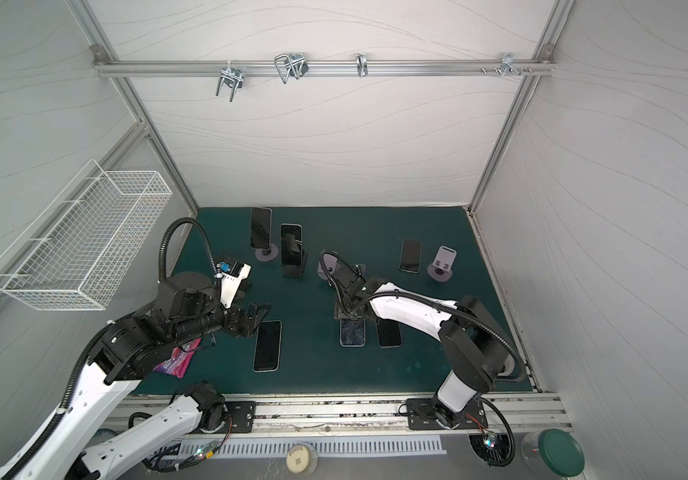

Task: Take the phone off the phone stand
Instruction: 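Lower the mint-framed phone toward the table beside the flat phones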

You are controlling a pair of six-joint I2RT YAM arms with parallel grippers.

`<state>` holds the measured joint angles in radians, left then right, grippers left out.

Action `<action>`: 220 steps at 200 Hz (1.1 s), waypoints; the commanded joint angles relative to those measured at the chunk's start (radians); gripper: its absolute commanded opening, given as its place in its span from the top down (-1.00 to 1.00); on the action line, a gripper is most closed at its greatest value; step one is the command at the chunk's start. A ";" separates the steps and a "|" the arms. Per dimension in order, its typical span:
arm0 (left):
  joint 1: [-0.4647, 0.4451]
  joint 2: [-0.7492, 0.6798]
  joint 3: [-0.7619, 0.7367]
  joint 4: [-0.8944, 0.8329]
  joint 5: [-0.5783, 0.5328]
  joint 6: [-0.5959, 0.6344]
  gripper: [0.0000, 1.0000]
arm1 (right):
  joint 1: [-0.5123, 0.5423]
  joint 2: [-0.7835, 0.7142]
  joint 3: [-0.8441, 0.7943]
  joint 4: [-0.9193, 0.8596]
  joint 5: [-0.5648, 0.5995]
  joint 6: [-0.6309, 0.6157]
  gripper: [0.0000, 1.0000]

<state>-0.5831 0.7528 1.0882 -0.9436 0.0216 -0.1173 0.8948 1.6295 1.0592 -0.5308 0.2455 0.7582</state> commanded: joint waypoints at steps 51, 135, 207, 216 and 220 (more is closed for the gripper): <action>-0.003 -0.026 0.032 -0.070 -0.018 -0.030 -0.73 | -0.004 0.048 0.000 0.021 -0.006 0.005 0.08; -0.003 -0.045 0.036 -0.090 -0.014 -0.062 -0.70 | -0.002 0.079 -0.012 -0.012 -0.028 0.035 0.03; -0.004 -0.005 0.058 -0.073 -0.007 -0.038 -0.69 | 0.012 0.131 0.031 -0.043 -0.028 0.040 -0.01; -0.003 -0.006 0.056 -0.072 -0.009 -0.036 -0.69 | 0.012 0.140 0.038 -0.047 -0.028 0.038 -0.02; -0.003 -0.007 0.057 -0.072 -0.010 -0.035 -0.70 | 0.013 0.143 0.039 -0.050 -0.029 0.039 -0.02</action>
<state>-0.5835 0.7490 1.1049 -1.0389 0.0147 -0.1658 0.8989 1.7515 1.0630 -0.5411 0.2222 0.7776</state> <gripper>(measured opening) 0.846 0.746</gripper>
